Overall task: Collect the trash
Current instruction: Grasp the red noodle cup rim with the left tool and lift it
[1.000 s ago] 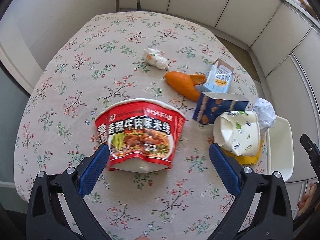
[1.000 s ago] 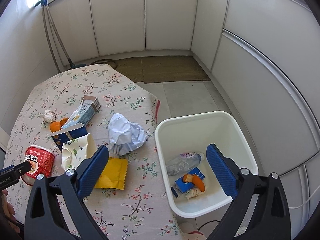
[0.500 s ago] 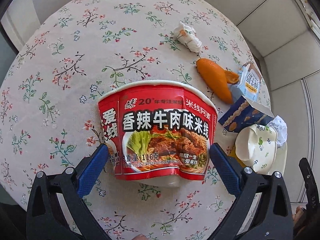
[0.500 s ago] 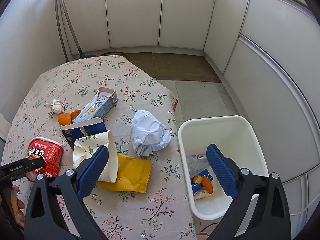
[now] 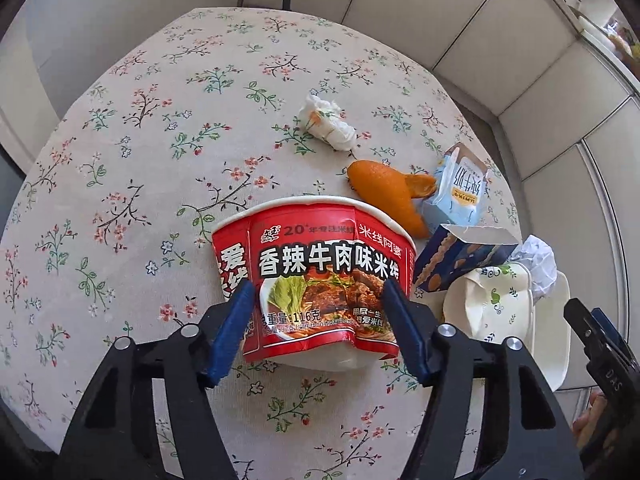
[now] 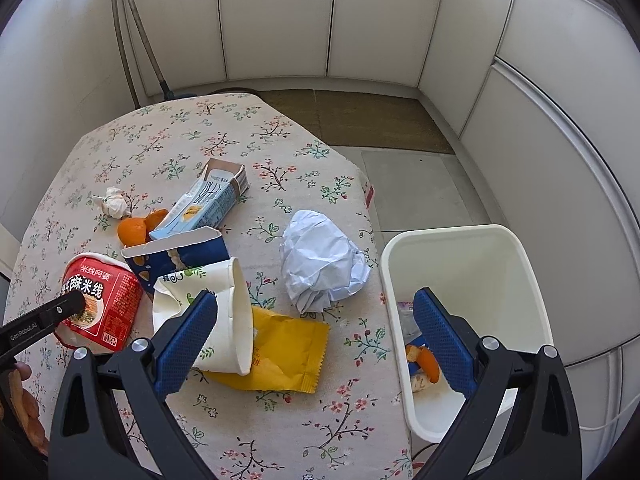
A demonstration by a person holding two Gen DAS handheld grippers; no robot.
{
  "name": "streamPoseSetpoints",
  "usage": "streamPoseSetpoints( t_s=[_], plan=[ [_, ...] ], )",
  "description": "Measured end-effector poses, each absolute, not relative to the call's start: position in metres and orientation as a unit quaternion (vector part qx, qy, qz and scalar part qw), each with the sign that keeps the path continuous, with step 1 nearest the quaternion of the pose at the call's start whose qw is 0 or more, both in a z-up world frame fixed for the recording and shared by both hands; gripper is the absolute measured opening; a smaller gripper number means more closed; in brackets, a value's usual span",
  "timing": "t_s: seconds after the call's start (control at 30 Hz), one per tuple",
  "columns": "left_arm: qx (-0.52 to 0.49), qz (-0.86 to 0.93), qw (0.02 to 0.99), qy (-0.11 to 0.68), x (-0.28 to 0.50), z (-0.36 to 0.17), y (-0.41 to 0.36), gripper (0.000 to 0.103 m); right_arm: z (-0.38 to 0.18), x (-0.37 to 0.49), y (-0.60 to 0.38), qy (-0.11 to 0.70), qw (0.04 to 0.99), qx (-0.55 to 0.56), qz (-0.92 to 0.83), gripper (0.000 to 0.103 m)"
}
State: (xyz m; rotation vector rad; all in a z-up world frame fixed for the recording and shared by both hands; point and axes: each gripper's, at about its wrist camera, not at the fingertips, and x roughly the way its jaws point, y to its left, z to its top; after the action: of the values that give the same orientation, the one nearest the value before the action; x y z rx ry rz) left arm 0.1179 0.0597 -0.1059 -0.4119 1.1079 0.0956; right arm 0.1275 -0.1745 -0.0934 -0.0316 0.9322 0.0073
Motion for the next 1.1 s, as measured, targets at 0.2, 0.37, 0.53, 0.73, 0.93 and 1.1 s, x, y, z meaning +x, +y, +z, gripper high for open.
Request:
streamPoseSetpoints(
  t_s=[0.2,0.37,0.53,0.73,0.93,1.1],
  plan=[
    [-0.168,0.022,0.823,0.542,0.124,-0.094,0.066,0.067,-0.095,0.131,-0.174,0.454,0.891,-0.013,0.006,0.095],
    [0.034,-0.098,0.814,0.572,0.133,-0.067,0.034,0.096,-0.090,0.131,-0.184,0.450,0.893,-0.002,0.002,0.095],
    [0.234,-0.214,0.740,0.593,0.132,-0.069,0.006,0.096,-0.095,0.134,-0.197,0.459,0.888,0.012,-0.011,0.095],
    [0.319,-0.270,0.671,0.613,0.151,-0.087,-0.010,0.096,-0.099,0.140,-0.208,0.463,0.885,0.017,-0.032,0.095],
    [0.360,-0.313,0.598,0.645,0.170,-0.120,-0.020,0.096,-0.099,0.147,-0.208,0.470,0.882,0.023,-0.032,0.095],
    [0.346,-0.329,0.586,0.655,0.190,-0.136,-0.021,0.097,-0.096,0.152,-0.204,0.475,0.880,0.026,-0.020,0.095]
  ],
)
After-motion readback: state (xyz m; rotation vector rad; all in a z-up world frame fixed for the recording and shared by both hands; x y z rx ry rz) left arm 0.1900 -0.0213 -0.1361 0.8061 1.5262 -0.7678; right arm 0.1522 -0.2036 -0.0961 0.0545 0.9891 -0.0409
